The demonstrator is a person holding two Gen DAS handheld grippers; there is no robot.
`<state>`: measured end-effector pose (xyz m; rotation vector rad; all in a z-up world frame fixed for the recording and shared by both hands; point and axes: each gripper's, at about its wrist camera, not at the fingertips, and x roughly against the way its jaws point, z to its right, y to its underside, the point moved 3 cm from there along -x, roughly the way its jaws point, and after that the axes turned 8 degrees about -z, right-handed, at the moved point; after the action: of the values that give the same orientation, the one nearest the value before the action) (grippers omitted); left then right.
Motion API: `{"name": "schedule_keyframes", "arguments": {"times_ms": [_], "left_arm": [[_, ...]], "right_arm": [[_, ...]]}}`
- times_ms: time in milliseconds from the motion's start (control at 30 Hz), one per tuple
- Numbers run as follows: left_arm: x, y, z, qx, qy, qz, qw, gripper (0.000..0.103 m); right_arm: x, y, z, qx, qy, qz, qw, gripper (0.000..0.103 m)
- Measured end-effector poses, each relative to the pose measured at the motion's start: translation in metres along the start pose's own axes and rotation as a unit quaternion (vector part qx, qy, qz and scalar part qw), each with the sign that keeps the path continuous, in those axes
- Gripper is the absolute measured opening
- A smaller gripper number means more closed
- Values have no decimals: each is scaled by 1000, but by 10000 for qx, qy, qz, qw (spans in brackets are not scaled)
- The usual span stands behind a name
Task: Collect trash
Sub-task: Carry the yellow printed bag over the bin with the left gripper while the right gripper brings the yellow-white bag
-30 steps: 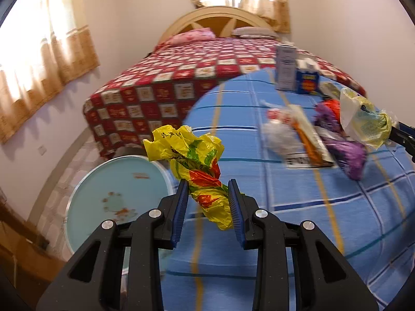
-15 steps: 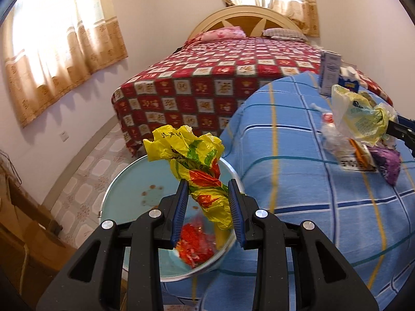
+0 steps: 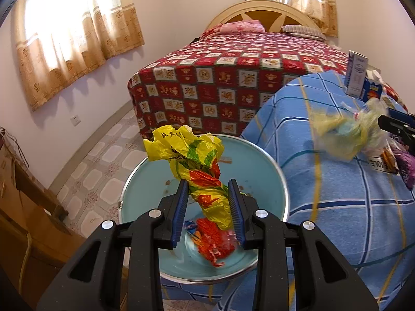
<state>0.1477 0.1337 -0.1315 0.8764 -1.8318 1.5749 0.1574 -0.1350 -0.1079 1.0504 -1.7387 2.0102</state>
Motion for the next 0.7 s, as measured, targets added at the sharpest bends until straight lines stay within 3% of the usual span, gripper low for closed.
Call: {"name": "schedule_keyframes", "arguments": {"times_ms": [100, 167, 400, 433, 467, 500, 633, 700], "left_arm": [[-2, 2, -7, 46, -46, -23, 10000, 32], [-3, 3, -10, 66, -58, -46, 10000, 32], [-7, 8, -16, 120, -52, -98, 9999, 32], [-8, 7, -16, 112, -57, -97, 9999, 32], [-8, 8, -17, 120, -58, -99, 9999, 32], [-8, 7, -17, 126, -61, -99, 9999, 32], [-9, 9, -23, 191, -107, -92, 9997, 32], [-11, 10, -27, 231, -129, -111, 9996, 32]], "right_arm": [[-5, -5, -7, 83, -27, -7, 10000, 37], [-6, -6, -11, 143, -46, -31, 9999, 27], [-10, -3, -12, 166, -8, -85, 9998, 24], [-8, -3, -10, 128, -15, -60, 9999, 27], [-6, -2, -6, 40, -25, -11, 10000, 39], [-6, -2, -3, -12, -35, 4, 10000, 43], [-7, -2, 2, -57, 12, -7, 10000, 48], [-11, -2, 3, -91, -9, -52, 9999, 66]]}}
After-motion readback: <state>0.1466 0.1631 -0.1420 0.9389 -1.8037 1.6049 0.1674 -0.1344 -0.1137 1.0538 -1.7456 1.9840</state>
